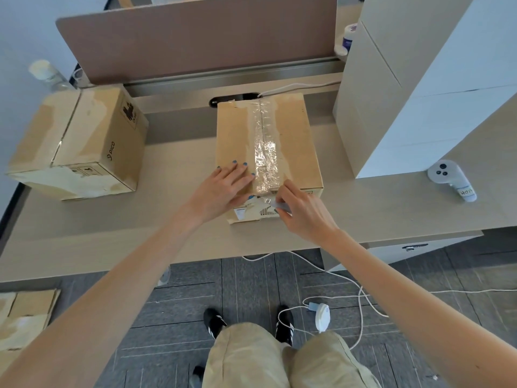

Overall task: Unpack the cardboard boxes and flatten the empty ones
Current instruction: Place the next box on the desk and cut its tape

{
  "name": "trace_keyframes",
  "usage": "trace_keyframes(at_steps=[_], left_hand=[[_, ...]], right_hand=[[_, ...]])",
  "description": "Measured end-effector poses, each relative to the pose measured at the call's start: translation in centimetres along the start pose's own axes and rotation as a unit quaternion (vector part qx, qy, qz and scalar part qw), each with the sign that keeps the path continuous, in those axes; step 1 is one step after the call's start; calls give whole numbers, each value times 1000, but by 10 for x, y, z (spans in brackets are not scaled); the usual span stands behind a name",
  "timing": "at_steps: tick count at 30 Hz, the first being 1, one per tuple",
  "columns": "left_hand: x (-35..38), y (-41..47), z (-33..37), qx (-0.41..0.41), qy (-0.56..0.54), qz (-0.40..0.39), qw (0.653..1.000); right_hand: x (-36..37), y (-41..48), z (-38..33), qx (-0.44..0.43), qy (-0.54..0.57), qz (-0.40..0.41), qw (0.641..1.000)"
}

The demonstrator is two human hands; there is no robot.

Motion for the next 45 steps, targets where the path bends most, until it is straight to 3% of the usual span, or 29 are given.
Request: trace_keyframes(at_steps=[9,16,40,45], left_hand=[[20,-3,5,14,70,108,991],[22,-4,4,30,80,148,985],[21,-3,0,24,66,130,989],[23,-3,4,-26,35,96,994]], right_hand=[[4,-13,-16,68,-25,48,996],[-2,-12,-23,91,-60,58,992],[-13,-21,7,118,-88,31,989],[-22,-22,20,112,-61,14,992]])
Point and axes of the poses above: each hand's wrist, its own y-axis towards the middle knuckle, its own x-axis out of the palm, z = x × y, the point moved 6 cm from there along y, towards the middle knuckle, and after that the axes turned 15 degrees about -y, right-handed, at the moved point
